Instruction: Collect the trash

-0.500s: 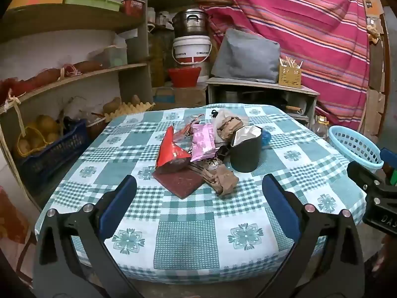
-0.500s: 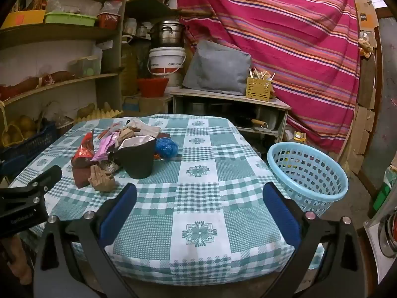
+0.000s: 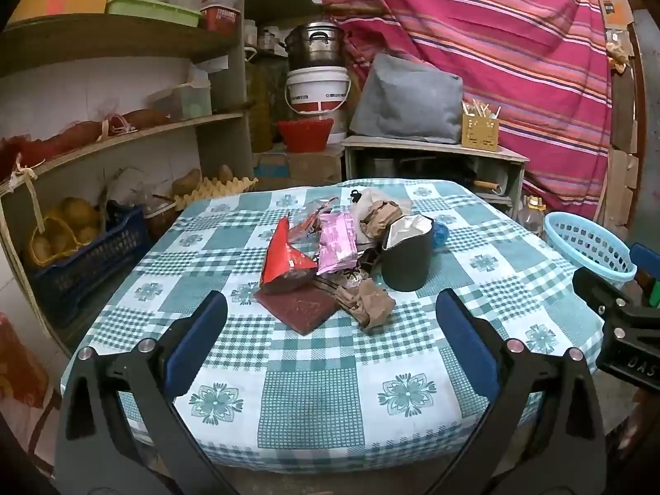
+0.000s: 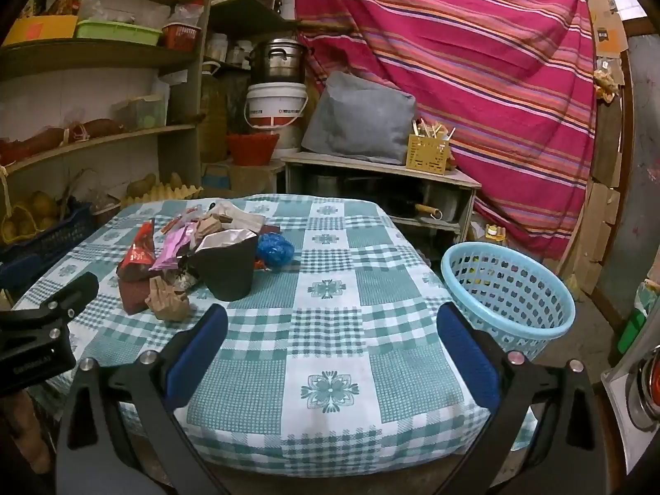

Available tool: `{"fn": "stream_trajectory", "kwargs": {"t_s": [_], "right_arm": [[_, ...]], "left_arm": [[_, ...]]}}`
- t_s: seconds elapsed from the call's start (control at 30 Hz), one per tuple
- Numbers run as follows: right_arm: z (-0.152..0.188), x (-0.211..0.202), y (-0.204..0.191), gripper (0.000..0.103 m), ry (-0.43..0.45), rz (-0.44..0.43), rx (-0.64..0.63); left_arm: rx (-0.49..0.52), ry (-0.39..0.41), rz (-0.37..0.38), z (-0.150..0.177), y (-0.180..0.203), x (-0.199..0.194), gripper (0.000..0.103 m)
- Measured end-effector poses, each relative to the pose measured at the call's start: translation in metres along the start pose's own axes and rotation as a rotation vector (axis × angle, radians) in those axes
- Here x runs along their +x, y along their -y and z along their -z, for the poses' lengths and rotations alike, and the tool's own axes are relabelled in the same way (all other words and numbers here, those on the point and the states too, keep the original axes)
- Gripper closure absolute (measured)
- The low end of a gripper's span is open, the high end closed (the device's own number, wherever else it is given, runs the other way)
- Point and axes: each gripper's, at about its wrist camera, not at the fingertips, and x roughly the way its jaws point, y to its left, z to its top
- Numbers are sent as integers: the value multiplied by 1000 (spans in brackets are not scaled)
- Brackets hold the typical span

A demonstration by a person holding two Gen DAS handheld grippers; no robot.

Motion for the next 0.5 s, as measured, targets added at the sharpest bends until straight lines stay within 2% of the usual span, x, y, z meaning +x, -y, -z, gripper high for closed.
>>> {"fn": "stream_trajectory", "kwargs": {"t_s": [0.5], "right_arm": [[0, -1, 2, 4, 10, 3, -5]], "left_arm": [[-7, 8, 11, -3, -1, -5, 5]]}}
